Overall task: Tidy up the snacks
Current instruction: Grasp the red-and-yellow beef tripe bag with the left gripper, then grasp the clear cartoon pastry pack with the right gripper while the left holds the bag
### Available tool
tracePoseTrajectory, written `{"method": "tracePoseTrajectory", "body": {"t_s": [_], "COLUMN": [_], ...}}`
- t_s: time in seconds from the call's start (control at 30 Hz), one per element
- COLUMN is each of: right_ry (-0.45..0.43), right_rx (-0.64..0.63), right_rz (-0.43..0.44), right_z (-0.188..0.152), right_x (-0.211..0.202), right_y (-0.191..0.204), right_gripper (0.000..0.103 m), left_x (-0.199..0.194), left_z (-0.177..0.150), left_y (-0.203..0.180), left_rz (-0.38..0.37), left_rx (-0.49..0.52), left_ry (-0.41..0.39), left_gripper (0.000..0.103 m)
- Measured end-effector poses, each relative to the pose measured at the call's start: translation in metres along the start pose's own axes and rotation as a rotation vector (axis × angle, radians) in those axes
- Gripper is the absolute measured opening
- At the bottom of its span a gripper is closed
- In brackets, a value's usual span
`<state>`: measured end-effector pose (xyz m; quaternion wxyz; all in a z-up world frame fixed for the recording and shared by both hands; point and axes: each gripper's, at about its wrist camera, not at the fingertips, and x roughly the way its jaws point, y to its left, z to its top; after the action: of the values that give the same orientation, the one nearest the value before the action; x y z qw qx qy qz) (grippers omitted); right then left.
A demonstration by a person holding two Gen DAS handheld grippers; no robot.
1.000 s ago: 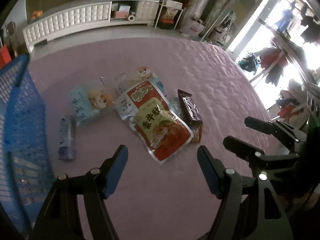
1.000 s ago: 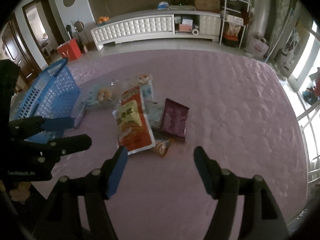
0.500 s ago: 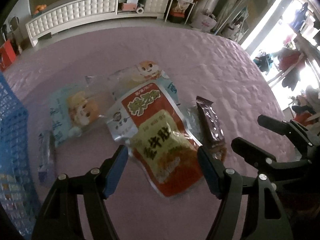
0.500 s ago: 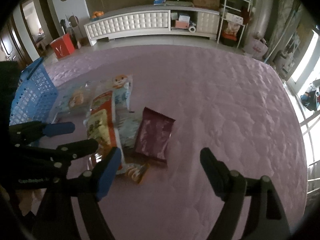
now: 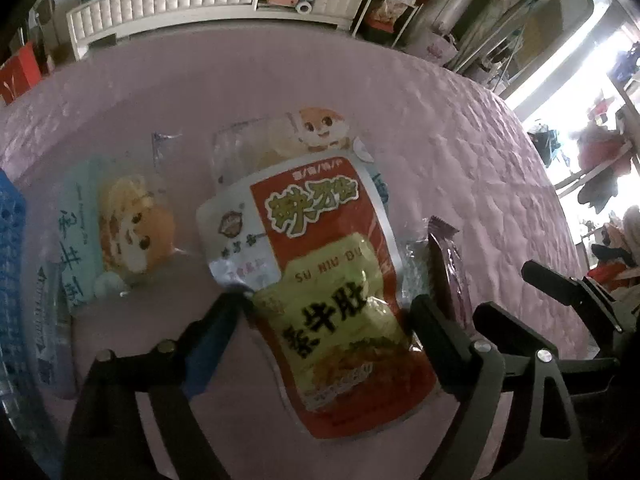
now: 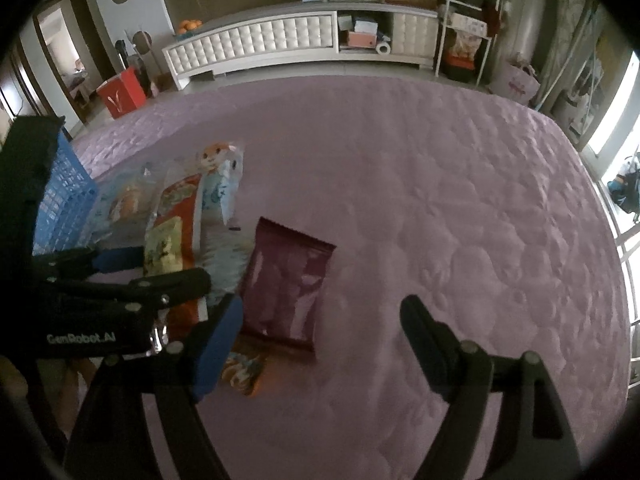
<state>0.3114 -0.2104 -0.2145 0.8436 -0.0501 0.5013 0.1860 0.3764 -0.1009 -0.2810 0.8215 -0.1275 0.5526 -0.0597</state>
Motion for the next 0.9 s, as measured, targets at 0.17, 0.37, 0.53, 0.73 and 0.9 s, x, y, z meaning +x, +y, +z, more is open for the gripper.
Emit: {"method": "tracePoseTrajectory", "body": {"t_s": [0.17,0.37,0.53,0.73,0.9], "right_ry": [0.006,0.022,0.014,0.014,0.011], "right_rx": [0.014,0.024,0.036,0.037,0.03], "right_rz": [0.002,0.007,0.027,0.035,0.029], "right_z": [-0.001,-0.003,-0.004,-0.003,0.001], "right_x": [0.002,0.001,-0.006,-0.012,-0.016], "right_y": [-0.003,-0.002,-0.003,0.001,0.005], "right_gripper": [0.084,0.084,0.084,0.084,0.084], "left_x": [0.0,-0.004,-0.016,-0.037,-0.06], "left_z": [-0.002,-0.007,-0.01,-0.02,-0.019], "left_y": [-0.003,-0.002,-0.003,-0.009,-0.004], "left_rz": [0.003,-0.062,-0.057,-0.049,-0.052], "left_rx": [0.001,0.018,0.042,0.091,0.1], "left_ry": [-0.016,-0.005,-0.004,-0.045,-0.101], "left_gripper": [0.077,0.046,0.04,0.038,0.037]}}
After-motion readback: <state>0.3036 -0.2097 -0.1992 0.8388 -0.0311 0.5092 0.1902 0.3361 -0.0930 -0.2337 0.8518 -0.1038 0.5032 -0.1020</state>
